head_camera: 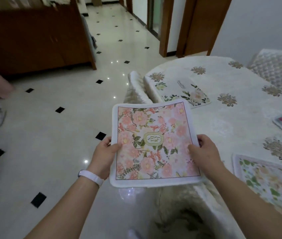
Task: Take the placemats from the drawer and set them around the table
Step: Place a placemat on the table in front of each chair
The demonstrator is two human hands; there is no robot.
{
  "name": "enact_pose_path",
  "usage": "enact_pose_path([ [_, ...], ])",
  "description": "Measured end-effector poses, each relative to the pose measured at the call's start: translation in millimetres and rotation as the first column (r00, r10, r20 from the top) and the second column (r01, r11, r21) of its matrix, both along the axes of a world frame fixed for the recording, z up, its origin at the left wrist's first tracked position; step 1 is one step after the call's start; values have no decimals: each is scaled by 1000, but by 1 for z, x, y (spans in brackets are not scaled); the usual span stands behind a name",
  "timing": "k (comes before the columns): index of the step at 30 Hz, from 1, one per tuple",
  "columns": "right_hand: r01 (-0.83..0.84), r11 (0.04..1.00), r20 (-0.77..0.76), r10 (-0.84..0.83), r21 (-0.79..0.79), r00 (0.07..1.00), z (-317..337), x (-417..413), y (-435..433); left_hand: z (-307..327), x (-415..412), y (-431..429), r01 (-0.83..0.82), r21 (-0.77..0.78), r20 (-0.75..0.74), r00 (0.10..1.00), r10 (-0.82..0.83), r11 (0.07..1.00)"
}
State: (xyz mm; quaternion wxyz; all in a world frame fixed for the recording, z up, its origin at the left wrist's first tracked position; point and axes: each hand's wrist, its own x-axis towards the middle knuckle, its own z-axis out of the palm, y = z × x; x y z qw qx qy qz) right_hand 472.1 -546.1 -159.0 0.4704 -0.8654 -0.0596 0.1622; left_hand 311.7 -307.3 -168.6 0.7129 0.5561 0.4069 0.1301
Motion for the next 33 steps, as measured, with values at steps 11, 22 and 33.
enact_pose_path([
  [11, -308, 951, 32, 307, 33, 951, 1, -43, 138, -7, -107, 88, -266, 75, 25, 964, 265, 961],
  [22, -432, 902, -47, 433, 19, 900, -36, 5, 250, -43, -79, 172, -414, 17, -54, 908, 415, 910],
  [33, -453, 890, -56, 456, 60, 888, -22, 131, 392, -21, 69, 310, -446, 58, -54, 892, 449, 893],
])
